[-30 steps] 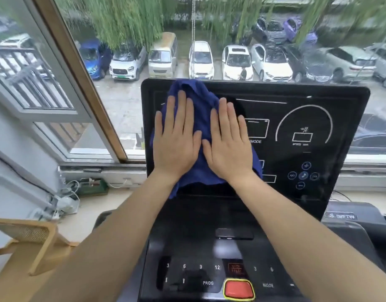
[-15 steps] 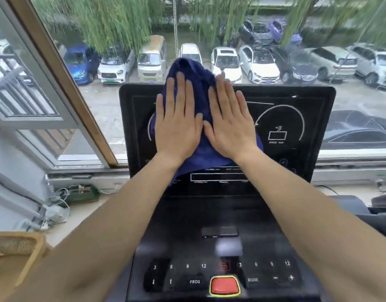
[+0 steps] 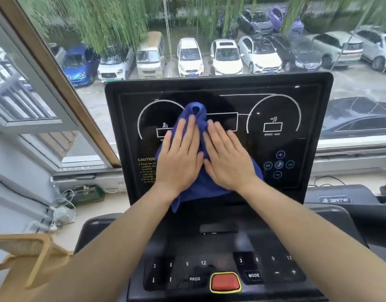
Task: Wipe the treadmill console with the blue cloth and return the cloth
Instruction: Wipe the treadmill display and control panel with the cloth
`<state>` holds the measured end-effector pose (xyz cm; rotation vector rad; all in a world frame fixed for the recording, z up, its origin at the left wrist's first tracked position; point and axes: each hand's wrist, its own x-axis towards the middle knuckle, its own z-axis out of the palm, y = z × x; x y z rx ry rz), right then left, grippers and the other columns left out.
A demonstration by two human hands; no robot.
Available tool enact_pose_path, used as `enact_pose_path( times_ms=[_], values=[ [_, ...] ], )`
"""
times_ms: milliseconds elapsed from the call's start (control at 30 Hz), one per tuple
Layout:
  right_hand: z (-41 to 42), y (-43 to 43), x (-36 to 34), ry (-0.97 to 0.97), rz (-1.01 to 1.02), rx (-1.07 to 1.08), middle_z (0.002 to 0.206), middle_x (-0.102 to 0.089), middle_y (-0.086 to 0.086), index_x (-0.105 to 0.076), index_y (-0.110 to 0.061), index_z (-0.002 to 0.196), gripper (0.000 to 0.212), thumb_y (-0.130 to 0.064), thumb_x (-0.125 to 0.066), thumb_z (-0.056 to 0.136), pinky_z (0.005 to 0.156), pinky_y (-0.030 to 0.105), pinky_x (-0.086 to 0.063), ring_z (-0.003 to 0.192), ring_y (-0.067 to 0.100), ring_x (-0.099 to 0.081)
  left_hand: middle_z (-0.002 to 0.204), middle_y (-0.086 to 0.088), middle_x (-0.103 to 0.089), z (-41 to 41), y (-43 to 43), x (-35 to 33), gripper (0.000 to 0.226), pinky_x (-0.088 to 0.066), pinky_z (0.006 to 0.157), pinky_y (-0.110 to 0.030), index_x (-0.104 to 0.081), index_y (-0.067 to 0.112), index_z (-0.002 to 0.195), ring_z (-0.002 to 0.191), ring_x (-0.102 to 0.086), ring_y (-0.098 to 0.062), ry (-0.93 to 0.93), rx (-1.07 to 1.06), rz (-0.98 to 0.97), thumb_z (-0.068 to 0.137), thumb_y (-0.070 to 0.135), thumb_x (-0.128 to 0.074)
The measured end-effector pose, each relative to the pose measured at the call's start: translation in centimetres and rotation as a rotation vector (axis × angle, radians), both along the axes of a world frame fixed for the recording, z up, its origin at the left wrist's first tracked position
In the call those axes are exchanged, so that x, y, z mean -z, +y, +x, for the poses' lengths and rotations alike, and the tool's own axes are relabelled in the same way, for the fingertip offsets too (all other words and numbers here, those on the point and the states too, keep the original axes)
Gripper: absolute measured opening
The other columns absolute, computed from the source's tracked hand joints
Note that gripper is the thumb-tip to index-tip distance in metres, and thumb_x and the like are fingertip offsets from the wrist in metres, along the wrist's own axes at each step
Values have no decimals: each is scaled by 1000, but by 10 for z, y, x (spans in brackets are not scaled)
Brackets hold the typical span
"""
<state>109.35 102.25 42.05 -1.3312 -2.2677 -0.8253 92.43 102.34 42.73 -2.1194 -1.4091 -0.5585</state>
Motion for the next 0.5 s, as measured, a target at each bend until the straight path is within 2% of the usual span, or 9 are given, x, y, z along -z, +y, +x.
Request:
enact_pose_path(
  times_ms=[133, 267, 400, 500],
  values=[
    [27, 34, -54, 128, 49, 86, 164, -9, 17, -15, -1, 156, 71, -39, -40, 101, 124, 40, 2, 152, 31, -10, 166, -13, -12, 36, 29, -52, 73, -2, 122, -45, -3, 6, 158, 154, -9, -30, -138, -35, 37, 101, 39, -35],
    [44, 10, -18, 276, -11, 235, 161, -14, 25, -21, 3, 153, 70, -37, -43, 100, 123, 42, 1, 151, 37, -10, 167, -12, -6, 54, 14, -25, 71, 3, 122, -44, -3, 8, 159, 154, -6, -29, -78, 46, -9, 103, 41, -32],
    [28, -37, 52, 111, -112, 174, 163, -3, 18, -16, 2, 153, 73, -38, -42, 98, 123, 41, 3, 151, 33, -4, 166, -10, 4, 30, -30, 42, 73, 4, 122, -43, -3, 7, 159, 153, 3, -27, 69, 96, -86, 103, 39, -37],
    [16, -36, 51, -45, -92, 66, 164, 1, 15, -11, -1, 154, 73, -41, -38, 100, 124, 40, 0, 152, 29, -5, 166, -11, 2, 8, -39, 54, 73, -2, 123, -44, -4, 5, 157, 154, -2, -29, 53, 46, -99, 102, 39, -38]
  ],
)
